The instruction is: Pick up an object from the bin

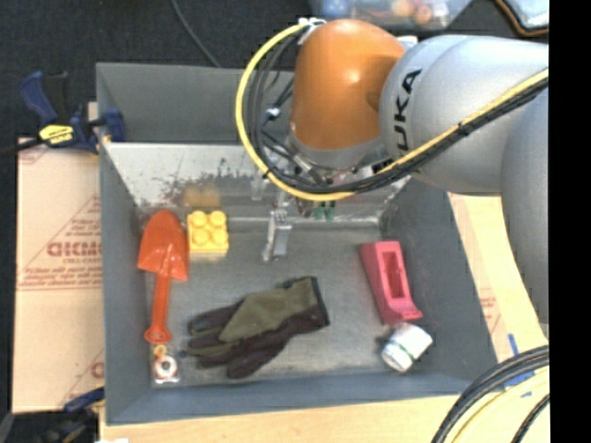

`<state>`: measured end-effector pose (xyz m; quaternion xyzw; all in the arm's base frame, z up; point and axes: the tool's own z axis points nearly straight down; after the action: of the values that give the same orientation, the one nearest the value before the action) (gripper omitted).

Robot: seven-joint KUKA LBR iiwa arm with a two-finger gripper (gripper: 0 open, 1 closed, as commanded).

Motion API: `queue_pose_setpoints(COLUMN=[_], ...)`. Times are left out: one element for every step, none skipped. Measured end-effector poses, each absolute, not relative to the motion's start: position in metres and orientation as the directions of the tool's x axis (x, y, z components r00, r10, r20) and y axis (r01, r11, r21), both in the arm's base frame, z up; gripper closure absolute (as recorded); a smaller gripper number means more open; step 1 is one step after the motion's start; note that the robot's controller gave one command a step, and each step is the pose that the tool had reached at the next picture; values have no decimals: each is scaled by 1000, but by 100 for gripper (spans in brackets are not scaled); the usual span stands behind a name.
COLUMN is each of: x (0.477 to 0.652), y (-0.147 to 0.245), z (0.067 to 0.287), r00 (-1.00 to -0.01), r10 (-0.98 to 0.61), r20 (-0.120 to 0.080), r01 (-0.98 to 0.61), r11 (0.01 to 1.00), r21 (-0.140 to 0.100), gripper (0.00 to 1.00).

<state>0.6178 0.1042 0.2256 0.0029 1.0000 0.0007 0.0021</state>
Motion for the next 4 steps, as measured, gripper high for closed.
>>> queue_pose_setpoints(x=[618, 533, 581, 527], y=[104, 133, 131, 39], z=[226, 164, 151, 135], r00=[-1000, -998, -994, -1000], r10=[6, -68, -105, 10], r20=[-4, 4, -20, -2], r01=[6, -68, -105, 10], r11=[1000, 998, 994, 1000], r21=[2, 1, 0, 0], gripper=[0, 0, 0, 0])
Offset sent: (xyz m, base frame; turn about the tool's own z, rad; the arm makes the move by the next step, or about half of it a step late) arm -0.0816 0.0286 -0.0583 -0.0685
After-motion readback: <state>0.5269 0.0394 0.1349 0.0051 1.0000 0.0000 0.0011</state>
